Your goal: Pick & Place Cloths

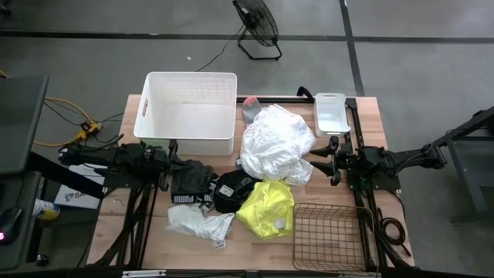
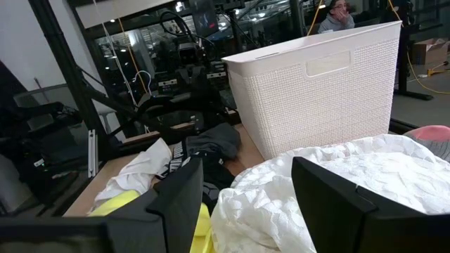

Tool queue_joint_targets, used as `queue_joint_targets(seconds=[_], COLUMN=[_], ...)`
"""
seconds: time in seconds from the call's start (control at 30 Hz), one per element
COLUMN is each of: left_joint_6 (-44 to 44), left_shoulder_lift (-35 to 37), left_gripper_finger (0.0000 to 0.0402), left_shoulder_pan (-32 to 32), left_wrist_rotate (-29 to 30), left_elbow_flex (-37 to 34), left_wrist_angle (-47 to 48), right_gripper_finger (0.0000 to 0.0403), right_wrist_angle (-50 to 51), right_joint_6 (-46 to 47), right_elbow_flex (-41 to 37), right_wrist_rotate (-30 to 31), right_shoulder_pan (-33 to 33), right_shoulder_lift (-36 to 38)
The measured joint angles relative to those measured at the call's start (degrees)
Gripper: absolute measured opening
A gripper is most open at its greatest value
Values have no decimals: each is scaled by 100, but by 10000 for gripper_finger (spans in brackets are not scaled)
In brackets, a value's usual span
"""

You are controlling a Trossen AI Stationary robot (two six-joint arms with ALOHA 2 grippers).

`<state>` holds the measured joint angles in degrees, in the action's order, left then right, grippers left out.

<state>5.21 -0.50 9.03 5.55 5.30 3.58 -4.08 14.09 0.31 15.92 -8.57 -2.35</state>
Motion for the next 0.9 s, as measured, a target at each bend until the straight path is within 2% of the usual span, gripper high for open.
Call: queue_joint_targets(seconds=[0.9], left_joint_6=[-2], left_shoulder_lift=[1], left_gripper_finger=[10], left_shoulder_pan=[-1], left_wrist_rotate=[1], left_elbow_flex=[0], left_wrist_angle=[1], right_gripper_finger=[210], right_wrist_angle=[-63], right_joint_6=[68], right_elbow_flex=[0], right_wrist_rotate=[98], right_shoulder_pan=[2], right_shoulder_lift=[4])
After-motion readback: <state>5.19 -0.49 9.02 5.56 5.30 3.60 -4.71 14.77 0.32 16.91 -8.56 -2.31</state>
